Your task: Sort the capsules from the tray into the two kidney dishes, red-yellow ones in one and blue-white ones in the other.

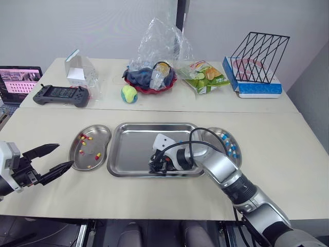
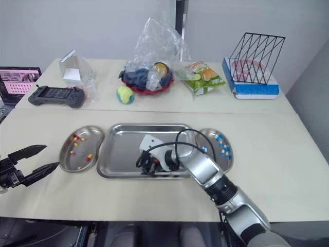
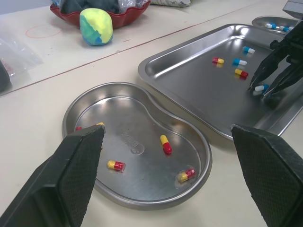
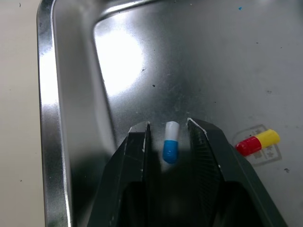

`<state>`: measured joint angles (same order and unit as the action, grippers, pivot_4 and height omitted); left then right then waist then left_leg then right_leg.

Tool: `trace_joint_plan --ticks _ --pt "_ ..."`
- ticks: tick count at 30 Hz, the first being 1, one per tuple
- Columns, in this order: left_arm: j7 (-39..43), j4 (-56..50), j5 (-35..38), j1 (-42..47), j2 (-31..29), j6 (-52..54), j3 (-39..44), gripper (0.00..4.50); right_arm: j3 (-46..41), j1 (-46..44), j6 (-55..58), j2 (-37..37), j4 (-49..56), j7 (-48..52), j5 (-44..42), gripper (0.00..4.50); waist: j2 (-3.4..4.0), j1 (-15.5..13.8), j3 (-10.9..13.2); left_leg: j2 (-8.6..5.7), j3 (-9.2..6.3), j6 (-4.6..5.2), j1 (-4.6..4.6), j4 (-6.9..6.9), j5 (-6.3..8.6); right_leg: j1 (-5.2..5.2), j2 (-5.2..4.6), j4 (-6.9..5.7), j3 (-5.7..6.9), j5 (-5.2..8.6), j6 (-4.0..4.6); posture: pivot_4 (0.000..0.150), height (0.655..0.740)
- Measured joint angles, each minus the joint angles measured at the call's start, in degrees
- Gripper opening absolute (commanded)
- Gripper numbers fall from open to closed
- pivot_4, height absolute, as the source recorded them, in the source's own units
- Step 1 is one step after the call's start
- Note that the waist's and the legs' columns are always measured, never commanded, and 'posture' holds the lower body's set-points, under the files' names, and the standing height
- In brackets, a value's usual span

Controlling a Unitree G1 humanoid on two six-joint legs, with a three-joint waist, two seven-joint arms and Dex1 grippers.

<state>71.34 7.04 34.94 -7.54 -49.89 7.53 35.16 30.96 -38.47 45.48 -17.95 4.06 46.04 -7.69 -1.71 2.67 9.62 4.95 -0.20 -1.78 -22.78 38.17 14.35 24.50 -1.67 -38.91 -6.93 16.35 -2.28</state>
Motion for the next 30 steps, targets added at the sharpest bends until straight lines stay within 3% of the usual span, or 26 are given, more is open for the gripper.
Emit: trace_joint_plan --ticks 6,9,10,11,19,23,30 --pt "0.0 0.3 -0.4 0.0 0.0 -0.1 0.0 4.5 0.0 0.0 -0.4 -0.4 0.0 0.3 0.5 1.25 0.0 0.0 0.0 0.0 0.0 0.0 0.0 0.0 0.0 0.0 0.0 0.0 0.0 0.0 0.0 0.15 0.7174" --pt "0.1 0.4 -0.8 0.1 0.0 -0.1 0.0 4.5 0.0 0.0 -0.6 -0.5 0.0 0.4 0.7 0.56 0.0 0.0 0.0 0.0 0.0 0.0 0.0 0.0 0.0 0.0 0.0 0.0 0.0 0.0 0.0 0.15 0.7174" --pt "0.1 0.4 -0.8 0.2 0.0 -0.1 0.0 4.5 0.0 0.0 -0.9 -0.5 -0.1 0.4 0.8 0.09 0.0 0.0 0.0 0.0 0.0 0.0 0.0 0.0 0.0 0.0 0.0 0.0 0.0 0.0 0.0 0.15 0.7174" --pt "0.1 0.5 -0.9 0.3 0.0 -0.1 0.0 4.5 0.0 0.0 -1.1 -0.6 -0.1 0.4 0.9 0.04 0.0 0.0 0.0 0.0 0.0 0.0 0.0 0.0 0.0 0.0 0.0 0.0 0.0 0.0 0.0 0.15 0.7174" --pt "0.2 0.6 -1.1 1.0 0.1 -0.1 -0.2 4.5 -2.2 0.0 -1.9 -1.9 0.8 2.4 -0.5 0.04 -0.01 0.0 0.0 0.0 0.0 0.0 -0.03 0.0 0.0 0.01 0.0 0.01 0.0 0.0 0.0 0.15 0.7174" --pt "0.4 0.7 -1.1 1.6 0.2 -0.1 -0.4 4.5 -9.5 -0.1 -1.4 -3.1 2.0 5.1 -5.8 0.04 -0.02 -0.1 0.0 0.0 -0.01 0.0 -0.05 0.0 0.0 0.01 -0.01 0.02 0.01 0.0 0.0 0.15 0.7174" --pt "1.2 3.8 -1.6 4.9 0.2 -1.1 -1.8 4.5 -21.4 -1.7 -1.9 -16.3 -3.2 8.9 -8.9 0.04 -0.04 -0.3 0.0 -0.02 0.0 0.0 -0.06 -0.01 0.0 -0.01 -0.03 0.11 0.03 0.0 0.0 0.15 0.7174"
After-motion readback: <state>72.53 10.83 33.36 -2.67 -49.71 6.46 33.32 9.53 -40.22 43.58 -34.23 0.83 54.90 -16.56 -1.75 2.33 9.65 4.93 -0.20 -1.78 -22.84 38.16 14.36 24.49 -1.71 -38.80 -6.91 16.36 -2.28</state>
